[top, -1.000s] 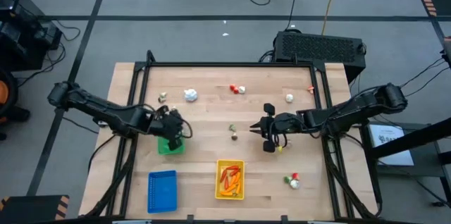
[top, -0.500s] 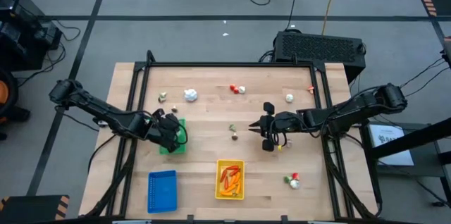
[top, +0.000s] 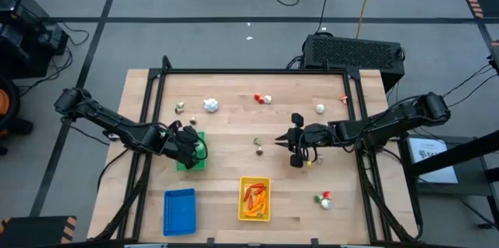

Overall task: Sort produce into baskets
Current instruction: Put the garlic into the green basket

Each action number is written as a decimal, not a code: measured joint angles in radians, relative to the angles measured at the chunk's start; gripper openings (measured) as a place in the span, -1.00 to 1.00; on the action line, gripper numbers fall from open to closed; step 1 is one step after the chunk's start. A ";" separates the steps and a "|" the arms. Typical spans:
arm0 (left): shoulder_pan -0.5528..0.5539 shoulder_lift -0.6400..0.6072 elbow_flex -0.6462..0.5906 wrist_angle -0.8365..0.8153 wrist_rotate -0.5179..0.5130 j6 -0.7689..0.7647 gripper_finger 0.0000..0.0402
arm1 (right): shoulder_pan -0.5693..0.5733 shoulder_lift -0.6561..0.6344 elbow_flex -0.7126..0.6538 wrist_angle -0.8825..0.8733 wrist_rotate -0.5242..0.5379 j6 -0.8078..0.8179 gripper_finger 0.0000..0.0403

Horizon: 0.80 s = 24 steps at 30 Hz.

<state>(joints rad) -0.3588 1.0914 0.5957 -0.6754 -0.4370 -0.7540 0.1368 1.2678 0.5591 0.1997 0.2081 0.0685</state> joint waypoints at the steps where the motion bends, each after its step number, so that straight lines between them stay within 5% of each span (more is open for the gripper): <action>1: 0.000 0.000 0.000 0.000 0.000 0.000 -0.62 | 0.000 0.000 0.000 0.000 0.000 0.003 -0.73; 12: 0.011 0.000 0.024 -0.026 0.007 0.052 -0.55 | 0.000 -0.005 0.007 -0.070 -0.004 0.038 -0.73; 20: 0.060 0.000 0.067 0.190 -0.090 0.354 -0.55 | 0.000 -0.027 0.272 -0.722 -0.054 0.222 -0.73; 24: 0.109 0.001 0.067 0.373 -0.096 0.544 -0.55 | -0.012 -0.028 0.412 -1.024 0.022 0.407 -0.73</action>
<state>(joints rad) -0.2496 1.0920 0.6624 -0.3028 -0.5328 -0.2096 0.1251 1.2396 0.9706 -0.8239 0.2299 0.4752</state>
